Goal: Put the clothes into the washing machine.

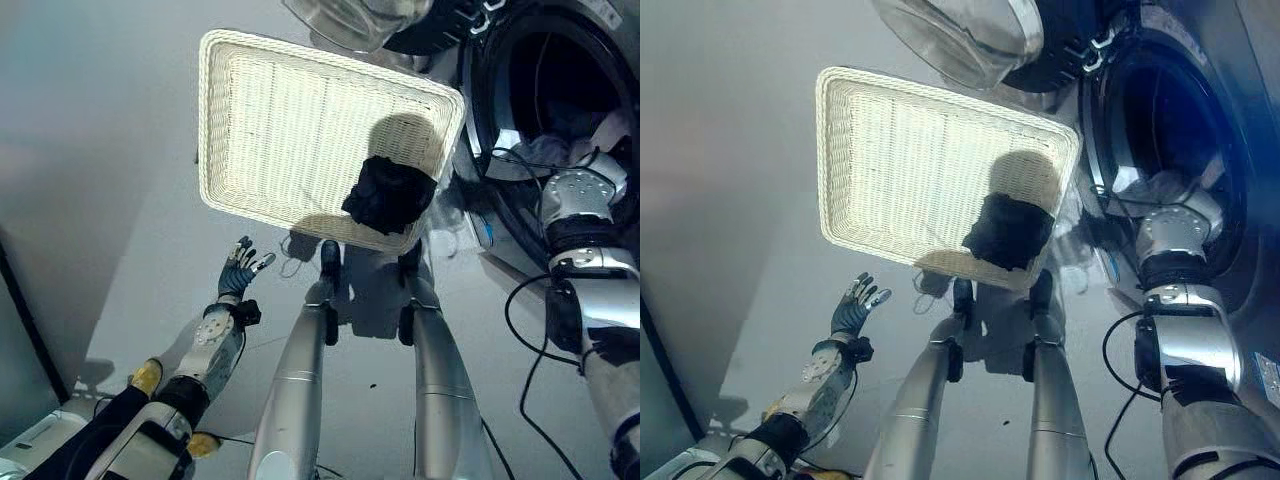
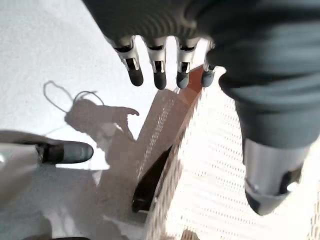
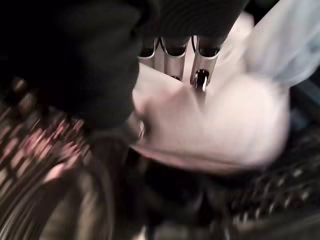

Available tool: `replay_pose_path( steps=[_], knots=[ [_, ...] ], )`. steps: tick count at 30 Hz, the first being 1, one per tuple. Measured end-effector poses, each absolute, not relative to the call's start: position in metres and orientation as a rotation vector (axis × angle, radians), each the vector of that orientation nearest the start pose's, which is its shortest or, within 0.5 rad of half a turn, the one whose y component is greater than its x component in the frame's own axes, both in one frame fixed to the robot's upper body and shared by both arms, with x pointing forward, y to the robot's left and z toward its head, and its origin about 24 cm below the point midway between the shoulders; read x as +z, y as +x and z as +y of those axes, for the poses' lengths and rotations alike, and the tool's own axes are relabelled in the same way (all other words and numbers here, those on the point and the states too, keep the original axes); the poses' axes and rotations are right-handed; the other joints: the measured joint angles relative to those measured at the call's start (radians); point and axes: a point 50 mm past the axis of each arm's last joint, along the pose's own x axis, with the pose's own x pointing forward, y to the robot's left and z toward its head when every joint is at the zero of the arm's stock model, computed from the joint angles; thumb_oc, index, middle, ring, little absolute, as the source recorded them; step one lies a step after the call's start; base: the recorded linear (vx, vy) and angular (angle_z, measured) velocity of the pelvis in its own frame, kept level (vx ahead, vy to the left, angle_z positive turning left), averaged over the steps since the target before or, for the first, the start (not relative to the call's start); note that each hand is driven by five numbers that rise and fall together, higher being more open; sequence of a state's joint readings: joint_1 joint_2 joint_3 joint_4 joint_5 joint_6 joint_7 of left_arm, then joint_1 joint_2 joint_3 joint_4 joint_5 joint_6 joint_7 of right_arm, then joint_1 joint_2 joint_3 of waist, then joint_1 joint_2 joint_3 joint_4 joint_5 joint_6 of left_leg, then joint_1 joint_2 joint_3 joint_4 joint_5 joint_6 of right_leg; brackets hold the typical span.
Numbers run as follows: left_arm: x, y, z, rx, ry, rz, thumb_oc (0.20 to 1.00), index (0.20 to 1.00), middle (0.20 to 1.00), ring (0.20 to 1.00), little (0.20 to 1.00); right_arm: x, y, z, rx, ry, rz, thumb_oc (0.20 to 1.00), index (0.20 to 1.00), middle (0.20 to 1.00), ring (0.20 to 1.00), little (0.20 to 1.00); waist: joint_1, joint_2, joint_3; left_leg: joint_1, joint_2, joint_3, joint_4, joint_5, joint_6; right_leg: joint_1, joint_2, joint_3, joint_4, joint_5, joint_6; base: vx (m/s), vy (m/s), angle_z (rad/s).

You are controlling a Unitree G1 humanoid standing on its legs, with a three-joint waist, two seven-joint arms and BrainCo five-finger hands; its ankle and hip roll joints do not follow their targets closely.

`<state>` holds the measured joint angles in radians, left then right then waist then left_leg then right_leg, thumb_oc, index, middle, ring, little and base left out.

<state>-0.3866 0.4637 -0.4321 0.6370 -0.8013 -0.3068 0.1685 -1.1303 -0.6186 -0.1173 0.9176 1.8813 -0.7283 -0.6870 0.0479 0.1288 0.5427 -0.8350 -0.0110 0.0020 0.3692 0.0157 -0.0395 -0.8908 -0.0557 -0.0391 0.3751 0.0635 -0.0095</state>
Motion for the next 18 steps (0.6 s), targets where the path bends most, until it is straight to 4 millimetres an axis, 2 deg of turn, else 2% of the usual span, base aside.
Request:
replay_pose_path(
  steps=[4, 8, 9, 10, 13, 16, 18],
  knots=[
    [0.026, 0.312, 0.217, 0.102, -0.13, 0.107, 1.0, 1.0, 1.0, 1.0, 1.0, 0.23, 0.364, -0.328, -0.841, 1.879, -0.393, 1.0, 1.0, 1.0, 1.0, 1.0, -0.01, -0.003, 0.0, 0.002, -0.012, 0.001, 0.006, 0.001, 0.013, 0.008, -0.011, 0.004, -0.001, -0.001, 0.019, 0.01, -0.035, 0.05],
    [0.022, 0.31, 0.217, 0.103, -0.129, 0.129, 1.0, 1.0, 1.0, 1.0, 1.0, 0.223, 0.375, -0.313, -0.562, 1.786, -0.379, 1.0, 1.0, 1.0, 1.0, 1.0, -0.036, -0.013, -0.002, -0.002, -0.015, 0.006, 0.003, 0.003, 0.017, 0.008, -0.013, 0.01, -0.014, 0.001, 0.033, 0.0, 0.0, -0.01],
    [0.022, 0.31, 0.217, 0.103, -0.129, 0.129, 1.0, 1.0, 1.0, 1.0, 1.0, 0.223, 0.375, -0.313, -0.562, 1.786, -0.379, 1.0, 1.0, 1.0, 1.0, 1.0, -0.036, -0.013, -0.002, -0.002, -0.015, 0.006, 0.003, 0.003, 0.017, 0.008, -0.013, 0.01, -0.014, 0.001, 0.033, -0.01, -0.005, -0.04],
    [0.022, 0.31, 0.212, 0.094, -0.141, 0.127, 1.0, 1.0, 1.0, 1.0, 1.0, 0.217, 0.378, -0.308, -0.459, 1.734, -0.376, 1.0, 1.0, 1.0, 1.0, 1.0, -0.039, -0.014, -0.001, -0.002, -0.015, 0.011, 0.0, 0.003, 0.018, 0.005, -0.013, 0.016, -0.016, 0.003, 0.034, -0.01, 0.004, -0.07],
    [0.022, 0.311, 0.209, 0.093, -0.154, 0.126, 1.0, 1.0, 1.0, 1.0, 1.0, 0.194, 0.383, -0.3, -0.294, 1.627, -0.343, 1.0, 1.0, 1.0, 1.0, 1.0, -0.049, -0.014, -0.001, -0.009, -0.013, 0.024, -0.01, 0.005, 0.02, -0.008, -0.011, 0.027, -0.024, 0.01, 0.035, -0.05, 0.034, -0.1],
    [0.018, 0.31, 0.207, 0.098, -0.168, 0.135, 1.0, 1.0, 1.0, 1.0, 1.0, 0.183, 0.382, -0.294, -0.142, 1.56, -0.385, 1.0, 1.0, 1.0, 1.0, 1.0, -0.059, -0.014, -0.001, -0.014, -0.013, 0.026, -0.011, 0.005, 0.02, -0.014, -0.009, 0.031, -0.032, 0.014, 0.034, -0.03, 0.021, -0.06],
    [0.017, 0.31, 0.205, 0.101, -0.181, 0.137, 1.0, 1.0, 1.0, 1.0, 1.0, 0.183, 0.38, -0.295, -0.094, 1.543, -0.435, 1.0, 1.0, 1.0, 1.0, 1.0, -0.061, -0.014, -0.001, -0.013, -0.012, 0.027, -0.012, 0.004, 0.019, -0.014, -0.008, 0.031, -0.032, 0.017, 0.031, -0.02, 0.023, -0.04]
  ],
)
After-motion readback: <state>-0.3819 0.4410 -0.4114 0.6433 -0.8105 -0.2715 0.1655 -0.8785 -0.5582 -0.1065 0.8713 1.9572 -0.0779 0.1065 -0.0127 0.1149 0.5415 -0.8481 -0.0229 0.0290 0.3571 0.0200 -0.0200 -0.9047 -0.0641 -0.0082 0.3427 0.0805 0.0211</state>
